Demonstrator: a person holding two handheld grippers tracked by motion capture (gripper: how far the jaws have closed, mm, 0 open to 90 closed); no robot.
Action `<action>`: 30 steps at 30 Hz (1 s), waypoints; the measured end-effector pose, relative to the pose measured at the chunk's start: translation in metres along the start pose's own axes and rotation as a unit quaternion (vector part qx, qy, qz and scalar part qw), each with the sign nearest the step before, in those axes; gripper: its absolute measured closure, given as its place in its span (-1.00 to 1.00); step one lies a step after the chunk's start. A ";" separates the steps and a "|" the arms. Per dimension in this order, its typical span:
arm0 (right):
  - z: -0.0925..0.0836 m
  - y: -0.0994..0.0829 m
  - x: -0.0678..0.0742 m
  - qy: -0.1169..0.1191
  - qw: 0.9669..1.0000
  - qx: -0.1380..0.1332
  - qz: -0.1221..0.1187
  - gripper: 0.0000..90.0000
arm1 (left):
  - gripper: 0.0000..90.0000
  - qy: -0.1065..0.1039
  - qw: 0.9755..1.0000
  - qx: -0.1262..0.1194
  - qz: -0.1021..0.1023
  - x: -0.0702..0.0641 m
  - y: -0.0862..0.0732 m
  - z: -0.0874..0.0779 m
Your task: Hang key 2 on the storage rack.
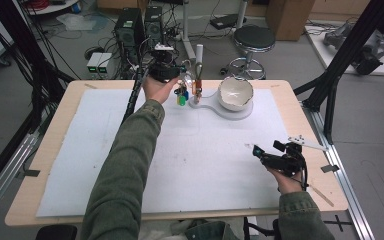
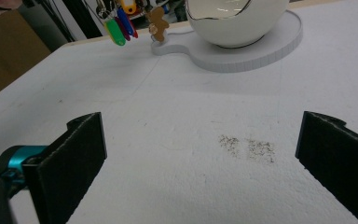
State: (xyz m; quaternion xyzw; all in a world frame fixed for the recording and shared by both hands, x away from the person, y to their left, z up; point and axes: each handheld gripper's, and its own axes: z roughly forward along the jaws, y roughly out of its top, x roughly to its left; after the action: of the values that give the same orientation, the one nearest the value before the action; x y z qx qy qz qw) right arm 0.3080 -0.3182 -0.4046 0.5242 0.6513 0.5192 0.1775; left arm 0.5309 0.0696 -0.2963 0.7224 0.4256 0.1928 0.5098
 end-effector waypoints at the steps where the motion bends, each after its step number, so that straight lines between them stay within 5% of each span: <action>1: 0.000 0.000 0.000 0.000 1.000 -0.001 0.002 -0.98 | 0.93 0.000 1.000 0.001 0.001 -0.001 -0.001 0.001; 16: 0.001 0.000 -0.001 -0.001 1.000 0.003 0.006 -0.98 | 0.88 -0.016 0.998 0.056 0.003 -0.002 -0.008 0.014; 27: 0.000 -0.001 -0.002 -0.006 1.000 0.003 0.005 -0.98 | -0.80 0.015 0.999 0.030 -0.019 0.010 -0.005 -0.009; 30: 0.000 -0.001 -0.002 -0.008 1.000 0.006 0.002 -0.98 | -0.96 0.038 0.998 0.027 -0.032 0.015 -0.008 -0.016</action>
State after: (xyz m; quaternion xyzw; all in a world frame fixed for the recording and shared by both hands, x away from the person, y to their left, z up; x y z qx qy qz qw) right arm 0.3083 -0.3202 -0.4063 0.5306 0.6522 0.5111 0.1784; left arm 0.5247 0.0919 -0.2998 0.7141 0.4726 0.1923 0.4792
